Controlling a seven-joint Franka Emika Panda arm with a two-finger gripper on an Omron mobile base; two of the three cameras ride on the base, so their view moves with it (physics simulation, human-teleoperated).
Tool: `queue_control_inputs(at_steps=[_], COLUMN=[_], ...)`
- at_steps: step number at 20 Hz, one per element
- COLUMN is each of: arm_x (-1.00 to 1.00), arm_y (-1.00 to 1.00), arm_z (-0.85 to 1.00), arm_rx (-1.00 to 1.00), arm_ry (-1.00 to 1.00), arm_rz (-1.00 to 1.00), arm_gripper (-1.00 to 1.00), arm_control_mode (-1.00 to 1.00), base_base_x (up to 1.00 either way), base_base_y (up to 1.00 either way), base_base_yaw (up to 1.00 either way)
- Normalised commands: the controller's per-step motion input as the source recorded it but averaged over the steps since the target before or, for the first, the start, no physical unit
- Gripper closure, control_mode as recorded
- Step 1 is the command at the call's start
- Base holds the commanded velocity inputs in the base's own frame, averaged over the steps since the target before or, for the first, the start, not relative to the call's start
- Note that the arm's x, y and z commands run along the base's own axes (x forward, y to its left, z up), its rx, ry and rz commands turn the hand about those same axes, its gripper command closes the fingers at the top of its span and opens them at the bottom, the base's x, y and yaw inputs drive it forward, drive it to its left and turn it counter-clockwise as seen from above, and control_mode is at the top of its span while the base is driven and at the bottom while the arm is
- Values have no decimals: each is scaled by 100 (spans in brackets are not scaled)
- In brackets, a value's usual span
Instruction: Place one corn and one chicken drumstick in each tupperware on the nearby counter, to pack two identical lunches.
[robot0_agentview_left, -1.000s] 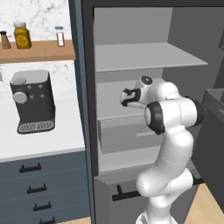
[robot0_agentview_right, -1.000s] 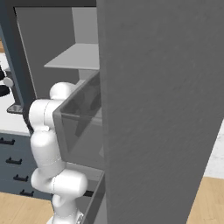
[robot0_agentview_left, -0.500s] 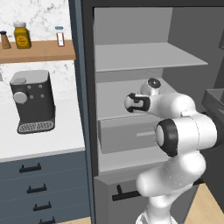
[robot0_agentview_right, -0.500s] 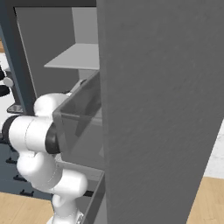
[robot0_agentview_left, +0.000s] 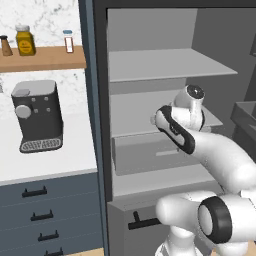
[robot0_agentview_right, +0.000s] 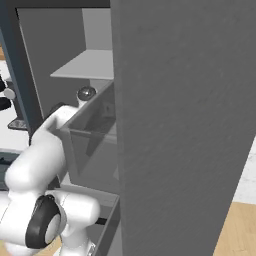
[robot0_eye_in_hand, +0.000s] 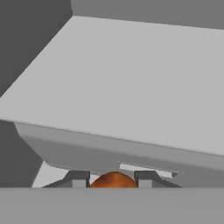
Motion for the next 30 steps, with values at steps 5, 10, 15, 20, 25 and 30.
queue_control_inputs(at_steps=[5,10,15,20,25,30], arm_x=[-100,-100,-100,-99,-46,0], arm_y=[10,45,51,34,5,0], arm_z=[64,48,38,30,24,0], arm_rx=[0,0,0,-6,-9,0], arm_ry=[6,5,2,1,0,0], arm_rz=[19,7,0,1,0,0], arm_gripper=[100,100,100,100,100,100], arm_control_mode=[-100,-100,-100,-100,100,100], base_base_x=[0,0,0,0,-24,-26], base_base_y=[0,0,0,0,0,11], base_base_yaw=[0,0,0,0,0,3])
